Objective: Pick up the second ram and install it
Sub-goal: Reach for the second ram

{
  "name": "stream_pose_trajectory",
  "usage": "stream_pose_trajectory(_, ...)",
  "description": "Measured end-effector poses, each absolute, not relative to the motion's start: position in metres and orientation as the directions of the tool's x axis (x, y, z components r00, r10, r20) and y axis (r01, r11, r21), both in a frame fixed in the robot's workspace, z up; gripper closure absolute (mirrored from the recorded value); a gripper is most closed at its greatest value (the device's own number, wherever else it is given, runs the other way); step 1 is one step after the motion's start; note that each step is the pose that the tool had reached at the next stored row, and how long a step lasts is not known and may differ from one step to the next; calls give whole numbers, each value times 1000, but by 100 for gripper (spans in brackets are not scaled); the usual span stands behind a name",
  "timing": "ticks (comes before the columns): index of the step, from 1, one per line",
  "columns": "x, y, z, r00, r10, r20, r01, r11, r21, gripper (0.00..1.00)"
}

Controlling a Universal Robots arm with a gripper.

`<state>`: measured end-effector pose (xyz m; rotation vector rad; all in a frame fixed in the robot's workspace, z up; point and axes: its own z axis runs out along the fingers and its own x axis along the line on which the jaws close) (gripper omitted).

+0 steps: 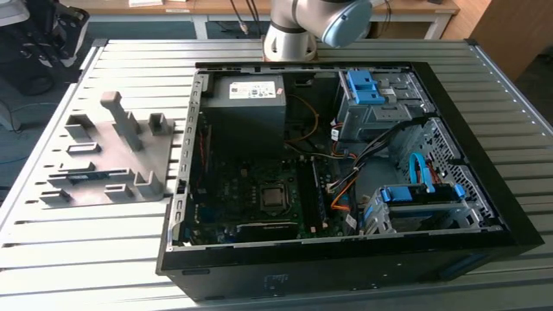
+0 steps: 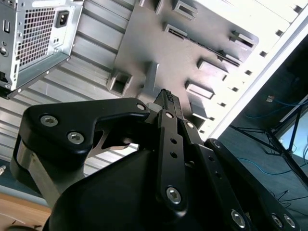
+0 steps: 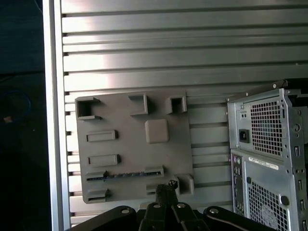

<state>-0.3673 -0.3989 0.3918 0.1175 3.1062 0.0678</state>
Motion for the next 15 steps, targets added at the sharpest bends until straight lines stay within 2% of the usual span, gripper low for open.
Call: stream_pose_trajectory(15, -390, -399, 386, -997, 76, -31, 75, 996, 45, 90)
